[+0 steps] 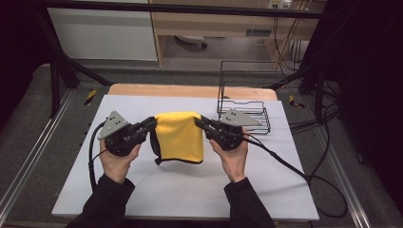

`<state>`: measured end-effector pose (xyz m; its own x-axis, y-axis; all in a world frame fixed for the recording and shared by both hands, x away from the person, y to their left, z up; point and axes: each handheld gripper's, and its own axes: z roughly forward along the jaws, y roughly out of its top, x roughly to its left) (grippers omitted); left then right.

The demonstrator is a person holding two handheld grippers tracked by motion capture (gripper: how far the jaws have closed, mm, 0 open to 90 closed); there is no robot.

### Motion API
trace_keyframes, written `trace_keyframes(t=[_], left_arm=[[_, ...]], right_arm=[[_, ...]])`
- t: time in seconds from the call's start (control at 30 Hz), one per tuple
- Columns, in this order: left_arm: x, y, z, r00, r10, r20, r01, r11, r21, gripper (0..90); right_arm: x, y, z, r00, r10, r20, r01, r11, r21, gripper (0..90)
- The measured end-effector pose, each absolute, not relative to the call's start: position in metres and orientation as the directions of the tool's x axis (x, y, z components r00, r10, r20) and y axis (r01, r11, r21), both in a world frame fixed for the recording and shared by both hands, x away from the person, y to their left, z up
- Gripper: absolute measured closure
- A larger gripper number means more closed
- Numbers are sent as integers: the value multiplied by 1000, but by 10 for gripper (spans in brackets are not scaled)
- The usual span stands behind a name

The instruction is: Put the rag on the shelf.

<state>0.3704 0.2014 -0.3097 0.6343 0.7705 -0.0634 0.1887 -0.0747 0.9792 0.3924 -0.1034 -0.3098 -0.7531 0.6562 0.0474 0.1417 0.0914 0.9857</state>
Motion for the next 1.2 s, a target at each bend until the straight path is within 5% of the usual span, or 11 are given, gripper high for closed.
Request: trace_keyframes(t=[1.2], left_arm=[[387, 126, -270, 682, 729, -59, 38, 45, 998, 820]], right_arm=[[373, -166, -260, -624, 780, -50, -31, 38, 999, 838]])
